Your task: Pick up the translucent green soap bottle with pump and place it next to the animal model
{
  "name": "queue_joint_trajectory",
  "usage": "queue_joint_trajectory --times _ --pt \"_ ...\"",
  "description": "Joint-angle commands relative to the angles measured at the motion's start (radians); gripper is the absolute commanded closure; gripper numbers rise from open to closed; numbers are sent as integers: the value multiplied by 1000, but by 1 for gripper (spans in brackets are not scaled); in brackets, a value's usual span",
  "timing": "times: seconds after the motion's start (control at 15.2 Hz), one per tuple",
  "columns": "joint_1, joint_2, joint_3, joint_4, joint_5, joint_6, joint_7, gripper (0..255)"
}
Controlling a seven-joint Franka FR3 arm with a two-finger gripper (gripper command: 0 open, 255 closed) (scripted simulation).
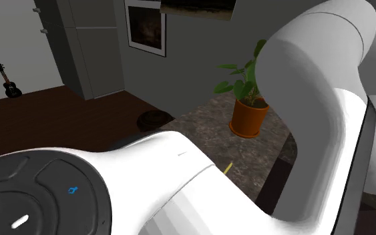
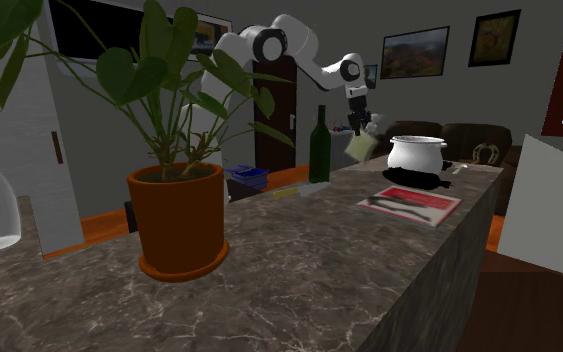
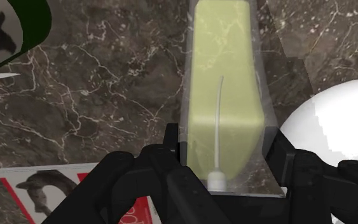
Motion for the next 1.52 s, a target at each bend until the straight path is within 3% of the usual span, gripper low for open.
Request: queue_joint_trajectory --times 0.0,0.73,1.25,1.32,1.45 --pt "3 9 -5 -13 -9 19 10 255" --pt "19 72 -40 -72 -71 125 65 255" --pt "18 72 -40 -72 -72 124 66 255" --pt "20 73 -39 -68 -71 121 65 0" --pt "22 75 -39 -62 -71 117 64 0"
